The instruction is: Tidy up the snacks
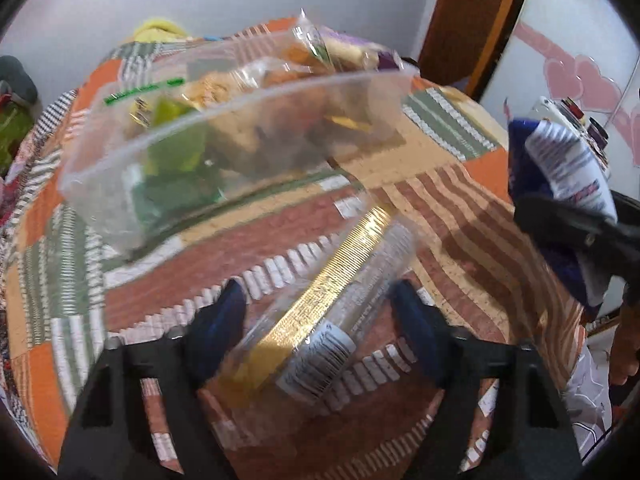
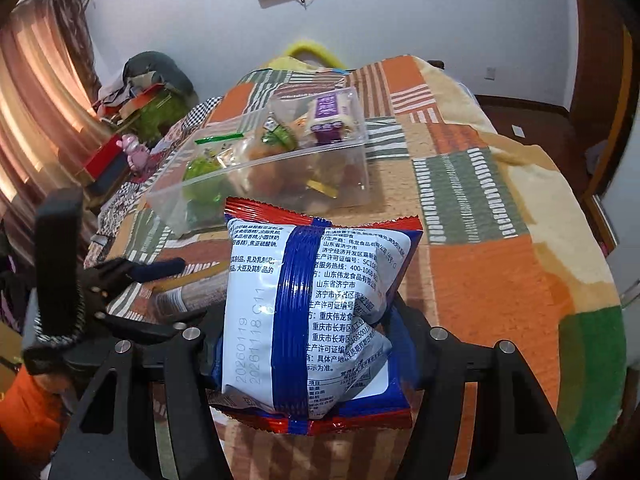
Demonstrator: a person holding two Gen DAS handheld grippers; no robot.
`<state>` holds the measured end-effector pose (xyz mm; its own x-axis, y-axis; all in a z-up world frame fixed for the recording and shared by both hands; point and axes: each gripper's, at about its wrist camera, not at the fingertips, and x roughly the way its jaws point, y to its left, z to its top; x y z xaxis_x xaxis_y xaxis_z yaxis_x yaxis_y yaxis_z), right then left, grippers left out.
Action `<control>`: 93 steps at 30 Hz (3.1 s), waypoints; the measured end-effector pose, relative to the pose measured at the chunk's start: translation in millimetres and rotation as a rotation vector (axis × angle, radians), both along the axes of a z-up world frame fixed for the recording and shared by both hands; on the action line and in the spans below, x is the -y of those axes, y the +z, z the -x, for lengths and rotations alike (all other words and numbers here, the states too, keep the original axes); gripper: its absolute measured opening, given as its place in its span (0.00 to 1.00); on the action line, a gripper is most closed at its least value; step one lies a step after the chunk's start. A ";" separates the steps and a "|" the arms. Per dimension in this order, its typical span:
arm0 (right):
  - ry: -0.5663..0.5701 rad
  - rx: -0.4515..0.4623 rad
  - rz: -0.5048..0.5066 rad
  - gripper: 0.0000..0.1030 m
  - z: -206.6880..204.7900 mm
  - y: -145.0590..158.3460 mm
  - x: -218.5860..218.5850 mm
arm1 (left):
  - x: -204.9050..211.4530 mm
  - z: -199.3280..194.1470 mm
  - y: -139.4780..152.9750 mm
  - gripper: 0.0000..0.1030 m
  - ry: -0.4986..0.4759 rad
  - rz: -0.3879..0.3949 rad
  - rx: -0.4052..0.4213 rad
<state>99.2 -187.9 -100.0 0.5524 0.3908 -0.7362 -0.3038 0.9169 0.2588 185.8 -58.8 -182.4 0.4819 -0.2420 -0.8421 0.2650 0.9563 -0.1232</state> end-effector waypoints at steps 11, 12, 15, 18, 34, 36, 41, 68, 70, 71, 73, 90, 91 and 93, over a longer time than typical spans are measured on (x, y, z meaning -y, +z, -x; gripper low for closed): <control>0.023 0.018 -0.021 0.58 -11.2 6.1 -9.2 | -24.1 14.9 16.7 0.38 0.055 -0.016 0.068; 0.026 0.022 -0.023 0.58 -13.2 7.3 -10.3 | -26.2 16.8 21.6 0.38 0.058 -0.011 0.080; 0.035 0.046 -0.029 0.58 -18.7 16.3 -16.9 | -30.6 23.0 39.3 0.38 0.064 -0.006 0.128; 0.041 0.074 -0.035 0.58 -25.5 25.5 -23.4 | -35.4 25.2 58.1 0.38 0.076 0.004 0.179; 0.076 0.177 -0.045 0.58 -80.2 55.4 -67.7 | -81.6 -23.5 100.6 0.38 0.201 0.035 0.308; 0.081 0.178 -0.042 0.58 -86.3 54.6 -74.2 | -87.0 -32.9 98.5 0.38 0.213 0.036 0.308; 0.093 0.172 -0.027 0.58 -107.8 48.7 -91.5 | -100.6 -61.4 85.9 0.38 0.245 0.045 0.287; 0.122 0.166 0.029 0.67 -122.1 51.2 -95.5 | -112.2 -86.8 83.0 0.38 0.292 0.053 0.287; 0.119 0.181 0.027 0.67 -114.7 59.1 -91.0 | -112.7 -77.3 91.7 0.38 0.295 0.062 0.300; 0.118 0.191 0.027 0.67 -109.3 63.9 -88.3 | -112.4 -70.6 97.7 0.38 0.296 0.063 0.312; 0.117 0.212 0.028 0.67 -98.2 73.5 -83.9 | -111.3 -60.6 107.5 0.38 0.297 0.060 0.334; 0.056 0.450 -0.030 0.75 12.8 146.3 -44.6 | -95.4 67.2 205.8 0.60 0.290 0.078 0.618; 0.051 0.464 -0.032 0.75 16.8 147.5 -43.8 | -93.9 72.6 209.2 0.62 0.288 0.077 0.631; 0.043 0.490 -0.035 0.80 25.3 151.1 -43.4 | -90.4 85.4 217.6 0.69 0.284 0.072 0.665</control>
